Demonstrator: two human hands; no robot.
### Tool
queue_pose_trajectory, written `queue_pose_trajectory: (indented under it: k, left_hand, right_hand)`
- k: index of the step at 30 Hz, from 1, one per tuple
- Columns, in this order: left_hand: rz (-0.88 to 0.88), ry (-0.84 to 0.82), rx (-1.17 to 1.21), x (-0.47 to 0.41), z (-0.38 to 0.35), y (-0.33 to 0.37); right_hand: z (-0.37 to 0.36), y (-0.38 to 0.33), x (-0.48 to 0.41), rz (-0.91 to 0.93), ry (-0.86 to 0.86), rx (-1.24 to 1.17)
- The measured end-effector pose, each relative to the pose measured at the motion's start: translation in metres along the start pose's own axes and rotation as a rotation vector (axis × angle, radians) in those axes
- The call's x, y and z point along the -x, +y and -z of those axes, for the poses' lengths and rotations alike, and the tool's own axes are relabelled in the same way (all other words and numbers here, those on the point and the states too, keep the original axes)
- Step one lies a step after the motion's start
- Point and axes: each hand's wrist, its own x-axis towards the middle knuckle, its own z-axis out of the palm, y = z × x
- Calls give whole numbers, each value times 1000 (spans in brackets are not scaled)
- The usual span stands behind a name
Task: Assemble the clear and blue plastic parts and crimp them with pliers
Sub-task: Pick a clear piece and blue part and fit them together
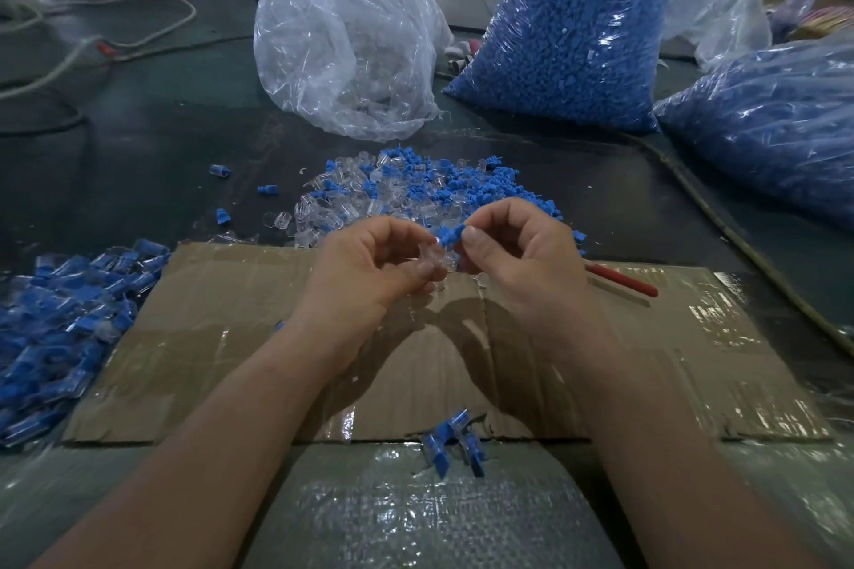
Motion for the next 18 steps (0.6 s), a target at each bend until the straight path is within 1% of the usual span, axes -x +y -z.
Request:
queue_pose_trajectory:
  k: [4, 8, 11, 14, 18]
  left_hand:
    - [-37, -8, -2, 1, 0, 1]
    - [-62, 12, -99, 1, 1, 1]
    - [-81, 13, -159, 2, 1, -1]
    - [-93, 13, -185, 2, 1, -1]
    - [-85, 7, -128, 2, 1, 2]
  right_hand:
    - [-4, 4, 0, -2, -43, 118]
    - [-5, 8, 2, 68, -44, 261]
    - [-3, 9, 3, 97, -48, 322]
    - [-1, 8, 3, 88, -90, 302]
    - [2, 4, 1, 35, -133, 164]
